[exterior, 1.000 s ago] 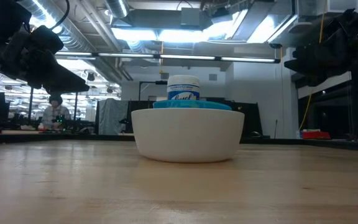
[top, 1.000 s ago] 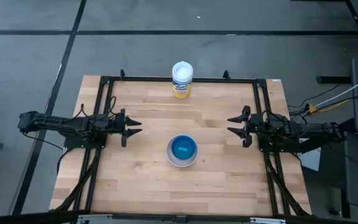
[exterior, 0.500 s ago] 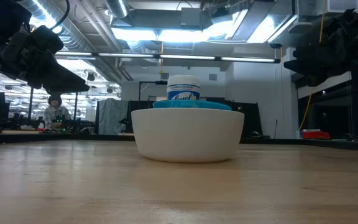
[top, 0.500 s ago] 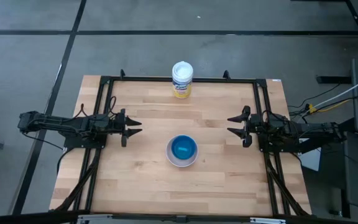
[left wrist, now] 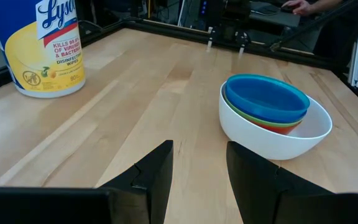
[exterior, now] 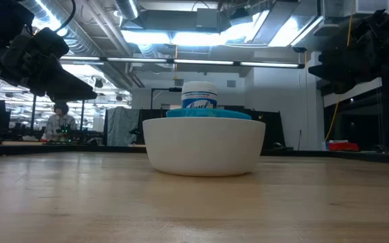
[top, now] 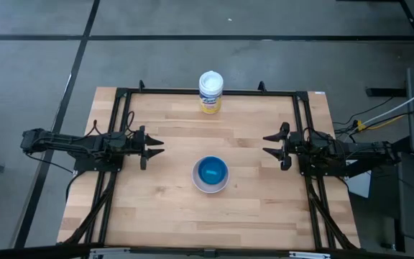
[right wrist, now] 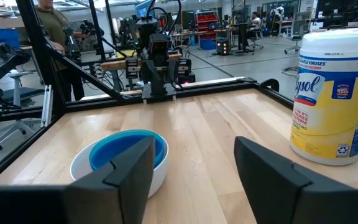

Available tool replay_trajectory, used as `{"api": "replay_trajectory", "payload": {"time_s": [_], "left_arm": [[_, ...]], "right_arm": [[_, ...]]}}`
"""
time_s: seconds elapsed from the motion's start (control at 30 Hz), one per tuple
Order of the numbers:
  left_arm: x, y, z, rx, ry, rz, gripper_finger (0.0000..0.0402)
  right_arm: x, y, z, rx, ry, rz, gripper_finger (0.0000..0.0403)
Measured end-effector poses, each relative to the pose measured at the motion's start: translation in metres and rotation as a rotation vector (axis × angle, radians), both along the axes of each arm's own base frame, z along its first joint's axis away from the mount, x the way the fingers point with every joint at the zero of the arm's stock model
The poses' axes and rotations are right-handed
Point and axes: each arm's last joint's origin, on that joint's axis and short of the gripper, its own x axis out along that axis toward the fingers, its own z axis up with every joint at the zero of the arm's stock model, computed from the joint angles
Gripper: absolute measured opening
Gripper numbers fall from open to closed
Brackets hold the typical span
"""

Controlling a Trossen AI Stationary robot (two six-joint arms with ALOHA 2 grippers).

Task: Nest bowls inside each other
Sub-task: Return to Home Position

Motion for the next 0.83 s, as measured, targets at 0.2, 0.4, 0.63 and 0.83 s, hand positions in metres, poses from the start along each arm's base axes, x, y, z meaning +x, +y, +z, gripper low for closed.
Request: {"api": "replay_trajectory", "payload": {"time_s": [0.2,0.4,0.63,0.83], "left_arm": [[0.0,0.0,0.0,0.0,0.0,0.0,0.0145],[0.0,0.0,0.0,0.0,0.0,0.0,0.0145],[0.0,0.0,0.0,0.0,0.0,0.0,0.0145],[0.0,0.0,0.0,0.0,0.0,0.0,0.0145]], "right_arm": [[0.0,0.0,0.0,0.0,0.0,0.0,0.0209],[0.0,0.0,0.0,0.0,0.0,0.0,0.0198],[0.0,0.0,0.0,0.0,0.0,0.0,0.0188],[0.0,0.0,0.0,0.0,0.0,0.0,0.018]]}}
